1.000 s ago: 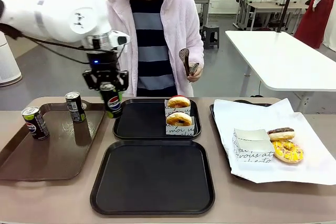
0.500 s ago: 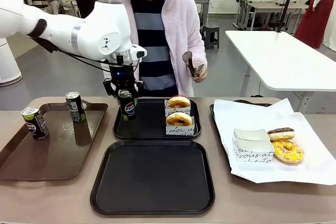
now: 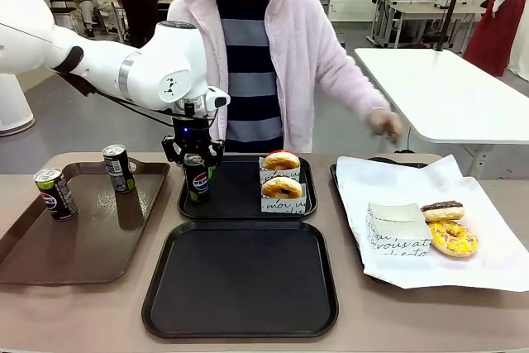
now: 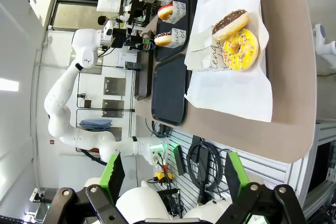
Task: Set up donuts and drinks on trays.
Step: Pick up one Pepsi coke and place it on the Flat Tray.
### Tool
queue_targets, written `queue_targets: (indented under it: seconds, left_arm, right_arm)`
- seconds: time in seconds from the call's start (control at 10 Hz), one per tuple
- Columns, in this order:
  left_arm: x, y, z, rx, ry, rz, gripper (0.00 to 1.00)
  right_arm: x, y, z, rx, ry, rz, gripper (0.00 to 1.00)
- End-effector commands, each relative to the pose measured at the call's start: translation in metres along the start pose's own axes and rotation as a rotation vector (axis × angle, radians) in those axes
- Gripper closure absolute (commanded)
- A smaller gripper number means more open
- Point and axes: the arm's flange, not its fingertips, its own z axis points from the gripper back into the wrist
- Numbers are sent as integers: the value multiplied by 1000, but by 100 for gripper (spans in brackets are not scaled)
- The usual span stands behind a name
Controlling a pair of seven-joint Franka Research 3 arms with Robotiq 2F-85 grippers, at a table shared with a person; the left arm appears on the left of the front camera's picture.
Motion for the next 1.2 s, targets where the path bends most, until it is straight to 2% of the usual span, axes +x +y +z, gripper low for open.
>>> queue_targets:
  seconds: [0.0, 0.1, 0.2, 0.5, 0.6, 0.7, 1.1]
  left_arm:
    - [-1, -3, 0, 43, -32, 23, 41]
    - [-1, -3, -1, 42, -31, 21, 41]
    - [-3, -3, 1, 37, -35, 20, 0]
    - [-13, -4, 20, 22, -40, 19, 0]
    - [-18, -4, 32, 26, -49, 34, 10]
    - [-27, -2, 47, 20, -54, 38, 0]
    - [-71, 19, 95, -18, -40, 55, 0]
  right_arm:
    - [0, 0, 0, 13, -4, 3, 0]
    - [0, 0, 0, 13, -4, 3, 0]
    - [0, 0, 0, 13, -4, 3, 0]
    - [0, 0, 0, 13, -4, 3, 0]
    - [0, 0, 0, 13, -4, 3, 0]
    - [0, 0, 0, 13, -4, 3, 0]
    - [0, 0, 0, 13, -4, 3, 0]
